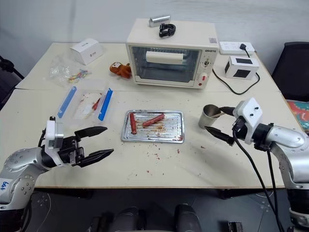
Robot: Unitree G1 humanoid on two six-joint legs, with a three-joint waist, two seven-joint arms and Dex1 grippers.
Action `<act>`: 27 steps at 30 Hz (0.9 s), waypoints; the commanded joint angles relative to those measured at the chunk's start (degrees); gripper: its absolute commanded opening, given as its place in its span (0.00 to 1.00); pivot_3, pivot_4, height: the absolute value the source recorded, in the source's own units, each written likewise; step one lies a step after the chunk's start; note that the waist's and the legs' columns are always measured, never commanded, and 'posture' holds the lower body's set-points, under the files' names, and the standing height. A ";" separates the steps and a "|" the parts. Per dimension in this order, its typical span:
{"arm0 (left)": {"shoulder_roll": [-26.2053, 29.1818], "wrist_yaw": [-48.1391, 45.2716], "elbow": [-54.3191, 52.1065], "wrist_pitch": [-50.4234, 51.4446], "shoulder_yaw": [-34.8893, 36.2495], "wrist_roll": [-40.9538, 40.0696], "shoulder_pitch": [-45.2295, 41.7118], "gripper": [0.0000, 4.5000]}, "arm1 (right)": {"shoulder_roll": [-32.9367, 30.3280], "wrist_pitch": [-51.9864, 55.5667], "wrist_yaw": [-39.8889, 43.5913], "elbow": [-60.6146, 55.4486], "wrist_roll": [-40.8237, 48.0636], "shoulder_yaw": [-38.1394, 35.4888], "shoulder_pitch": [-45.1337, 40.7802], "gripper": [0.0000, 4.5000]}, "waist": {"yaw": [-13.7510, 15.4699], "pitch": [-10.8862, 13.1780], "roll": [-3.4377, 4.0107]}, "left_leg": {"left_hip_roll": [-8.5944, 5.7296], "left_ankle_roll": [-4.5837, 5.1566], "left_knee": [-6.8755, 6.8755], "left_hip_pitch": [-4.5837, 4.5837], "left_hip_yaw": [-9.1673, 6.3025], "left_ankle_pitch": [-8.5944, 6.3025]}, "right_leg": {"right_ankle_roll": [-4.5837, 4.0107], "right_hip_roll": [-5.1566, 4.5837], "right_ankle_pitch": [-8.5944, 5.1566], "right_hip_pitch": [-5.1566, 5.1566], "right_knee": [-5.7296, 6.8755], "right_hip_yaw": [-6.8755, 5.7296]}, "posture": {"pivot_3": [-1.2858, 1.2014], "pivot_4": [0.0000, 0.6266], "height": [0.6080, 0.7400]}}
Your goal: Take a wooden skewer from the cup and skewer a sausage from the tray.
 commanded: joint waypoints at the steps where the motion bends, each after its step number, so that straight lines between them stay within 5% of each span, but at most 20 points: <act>1: -0.32 0.47 -2.12 -0.92 0.52 0.09 -0.07 0.99 | 0.51 -1.20 -0.28 0.57 -0.74 -0.37 -1.23 1.00 | 0.01 0.00 0.00 | 0.00 0.00 0.00 0.00 0.00 0.00 | 0.00 0.00 0.00 0.00 0.00 0.00 | 0.52 0.24 1.00; 27: -1.42 1.43 -3.03 -0.85 -0.36 0.71 0.30 0.99 | 0.20 -6.64 3.97 7.60 -5.69 1.47 -7.22 1.00 | -0.05 0.01 0.02 | 0.01 0.00 -0.05 -0.03 0.00 0.00 | 0.00 0.00 0.00 0.00 -0.11 -0.01 | 0.52 0.24 1.00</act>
